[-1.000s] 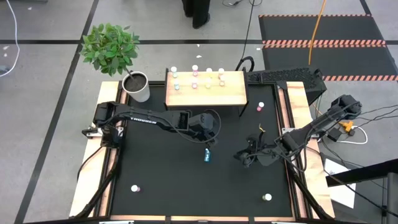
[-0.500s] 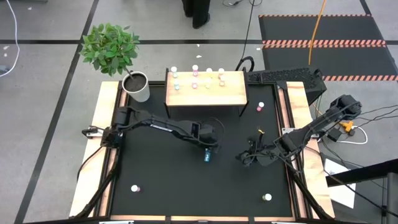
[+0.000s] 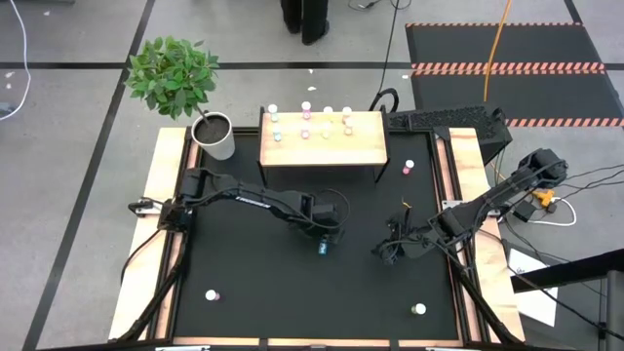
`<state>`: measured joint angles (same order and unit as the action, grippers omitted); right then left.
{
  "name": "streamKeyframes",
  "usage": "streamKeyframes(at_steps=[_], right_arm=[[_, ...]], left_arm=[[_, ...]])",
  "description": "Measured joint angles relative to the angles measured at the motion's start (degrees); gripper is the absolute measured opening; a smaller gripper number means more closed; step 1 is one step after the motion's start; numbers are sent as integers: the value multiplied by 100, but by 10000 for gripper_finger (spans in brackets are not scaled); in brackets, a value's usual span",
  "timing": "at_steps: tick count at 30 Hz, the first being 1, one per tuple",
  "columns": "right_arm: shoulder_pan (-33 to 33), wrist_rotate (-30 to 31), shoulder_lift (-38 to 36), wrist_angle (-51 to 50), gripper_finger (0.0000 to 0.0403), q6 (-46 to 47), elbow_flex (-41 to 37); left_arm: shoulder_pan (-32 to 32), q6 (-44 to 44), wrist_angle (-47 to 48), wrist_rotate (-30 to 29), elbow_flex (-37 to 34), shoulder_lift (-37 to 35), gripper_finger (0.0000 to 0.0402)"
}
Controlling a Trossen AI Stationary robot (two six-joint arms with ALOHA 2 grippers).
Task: Pick and place medicine bottles onto shelf by color
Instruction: Put the blue pill bottle on the shelf aligned with the other blue pill bottles
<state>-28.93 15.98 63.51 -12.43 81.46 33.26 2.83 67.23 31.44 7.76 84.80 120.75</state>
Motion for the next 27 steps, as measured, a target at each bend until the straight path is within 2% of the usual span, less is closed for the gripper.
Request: streamKeyframes(at_steps=[7,16,19,23,27], right_arm=[[173,-276,-41,-13,141,-332,2],[348,-577,-63,49,141,-623,2],[348,-551,16,481,142,-787,4],[388,-407,219,1325,144,-1359,-56],[579,-379,353,2368,166,-1601,-387]], left_arm=[[-6,247,33,-199,2,42,175],[-25,283,60,-303,2,50,107],[-46,405,38,-301,2,53,112],[-81,427,-136,-347,-14,-6,141],[-110,253,-484,-439,-19,-298,149]])
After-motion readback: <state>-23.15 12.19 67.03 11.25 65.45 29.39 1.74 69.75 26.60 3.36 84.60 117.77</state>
